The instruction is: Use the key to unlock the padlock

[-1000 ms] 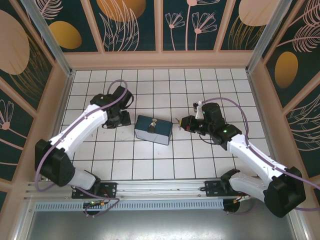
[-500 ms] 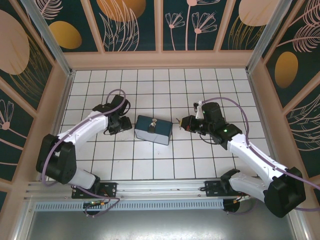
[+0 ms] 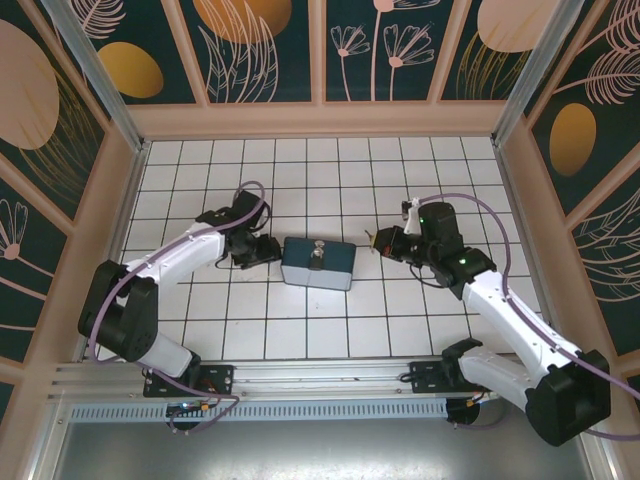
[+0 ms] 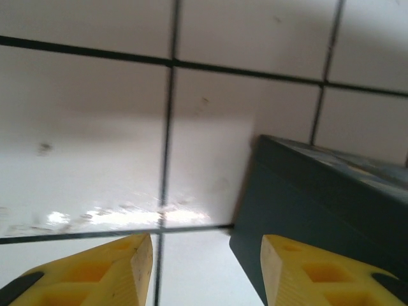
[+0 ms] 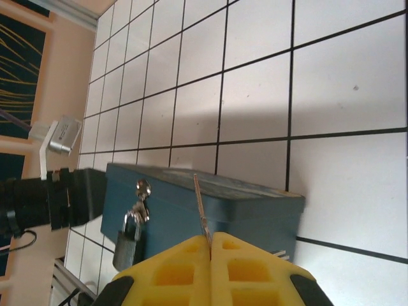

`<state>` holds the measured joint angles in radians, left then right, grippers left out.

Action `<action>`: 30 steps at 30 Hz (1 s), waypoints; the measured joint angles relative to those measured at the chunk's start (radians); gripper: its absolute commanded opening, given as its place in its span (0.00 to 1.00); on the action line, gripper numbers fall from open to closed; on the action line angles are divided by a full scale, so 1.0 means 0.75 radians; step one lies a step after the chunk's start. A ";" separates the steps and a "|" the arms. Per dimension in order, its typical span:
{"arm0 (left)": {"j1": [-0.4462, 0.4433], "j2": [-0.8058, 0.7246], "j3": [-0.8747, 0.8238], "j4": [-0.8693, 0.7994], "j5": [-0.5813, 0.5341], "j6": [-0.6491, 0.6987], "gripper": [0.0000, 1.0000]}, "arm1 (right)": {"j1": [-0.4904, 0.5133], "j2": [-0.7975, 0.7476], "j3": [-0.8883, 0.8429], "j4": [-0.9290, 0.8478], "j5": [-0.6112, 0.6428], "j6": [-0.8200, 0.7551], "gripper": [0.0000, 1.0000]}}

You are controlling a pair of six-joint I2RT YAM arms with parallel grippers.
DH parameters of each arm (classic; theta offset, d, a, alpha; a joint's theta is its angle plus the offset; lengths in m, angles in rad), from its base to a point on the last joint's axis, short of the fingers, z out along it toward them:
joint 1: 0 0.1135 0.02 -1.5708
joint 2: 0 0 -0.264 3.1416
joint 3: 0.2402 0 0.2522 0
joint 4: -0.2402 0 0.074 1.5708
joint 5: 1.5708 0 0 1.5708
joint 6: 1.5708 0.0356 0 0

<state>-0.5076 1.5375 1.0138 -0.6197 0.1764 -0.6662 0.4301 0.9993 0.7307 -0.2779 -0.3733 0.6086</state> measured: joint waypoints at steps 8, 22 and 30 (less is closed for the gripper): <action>-0.186 0.017 0.071 -0.001 0.153 -0.006 0.43 | -0.144 0.000 0.003 -0.089 -0.058 -0.072 0.00; 0.005 0.081 0.365 -0.084 -0.046 0.151 0.49 | -0.211 -0.127 0.134 -0.474 -0.067 -0.058 0.00; -0.077 0.377 0.889 -0.051 -0.017 0.317 0.52 | -0.075 -0.390 0.091 -0.587 -0.076 0.112 0.00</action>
<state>-0.5652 1.8206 1.6806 -0.6582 0.1638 -0.4282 0.3740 0.7071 0.7990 -0.7185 -0.4301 0.6930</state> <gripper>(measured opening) 0.521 0.050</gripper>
